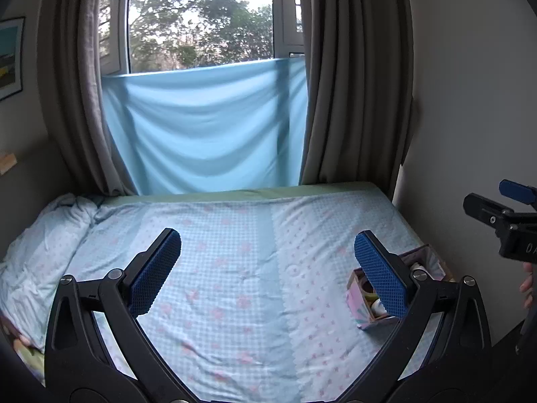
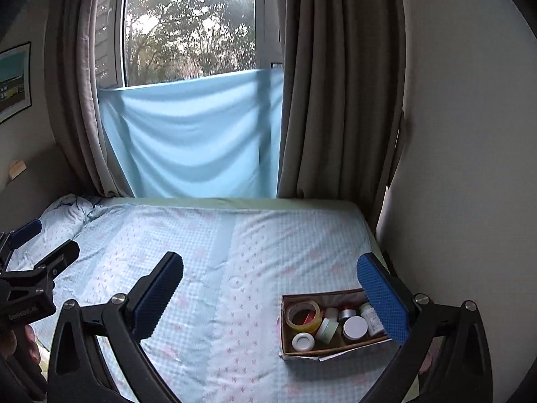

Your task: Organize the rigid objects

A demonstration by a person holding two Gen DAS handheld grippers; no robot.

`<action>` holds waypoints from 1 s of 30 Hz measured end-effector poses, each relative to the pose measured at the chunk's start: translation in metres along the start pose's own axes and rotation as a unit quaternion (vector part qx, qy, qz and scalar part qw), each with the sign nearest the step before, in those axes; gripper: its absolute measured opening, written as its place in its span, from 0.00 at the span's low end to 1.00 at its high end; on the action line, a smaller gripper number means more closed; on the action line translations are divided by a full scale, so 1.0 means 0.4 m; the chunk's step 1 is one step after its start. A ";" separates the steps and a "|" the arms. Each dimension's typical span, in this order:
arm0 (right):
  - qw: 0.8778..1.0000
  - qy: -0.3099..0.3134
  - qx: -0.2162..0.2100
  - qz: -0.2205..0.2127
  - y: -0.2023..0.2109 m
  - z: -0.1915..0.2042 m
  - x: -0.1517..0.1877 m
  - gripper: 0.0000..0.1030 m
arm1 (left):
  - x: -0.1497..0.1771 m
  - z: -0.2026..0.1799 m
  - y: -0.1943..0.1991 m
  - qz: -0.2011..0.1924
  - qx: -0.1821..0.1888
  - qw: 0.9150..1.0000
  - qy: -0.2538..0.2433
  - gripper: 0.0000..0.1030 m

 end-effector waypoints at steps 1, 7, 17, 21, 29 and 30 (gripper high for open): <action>1.000 0.000 0.000 -0.002 0.004 0.004 -0.002 1.00 | 0.000 -0.001 0.001 -0.001 -0.001 1.000 0.001 1.00; 1.000 -0.003 -0.003 -0.012 0.019 0.015 -0.010 1.00 | -0.004 0.001 0.004 -0.007 -0.005 1.000 0.007 1.00; 1.000 -0.014 -0.001 -0.014 0.022 0.001 -0.011 1.00 | 0.001 -0.006 0.006 -0.007 -0.009 1.000 0.005 1.00; 1.000 -0.015 -0.001 -0.014 0.021 -0.001 -0.011 1.00 | 0.001 -0.009 0.005 -0.006 -0.010 1.000 0.005 1.00; 1.000 -0.015 -0.001 -0.013 0.024 0.000 -0.010 1.00 | 0.004 -0.013 0.005 -0.006 -0.015 1.000 0.005 1.00; 1.000 -0.015 0.000 -0.013 0.025 -0.001 -0.008 1.00 | 0.003 -0.013 0.004 -0.006 -0.015 1.000 0.005 1.00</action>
Point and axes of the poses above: each gripper's, at about its wrist camera, not at the fingertips, and y roughly against the way its jaws point, z to its left, x to its underside, the point moved 8 cm from there along -y, roughly the way its jaws point, and after that the axes turned 5 degrees about -z, right-handed, at the moved point
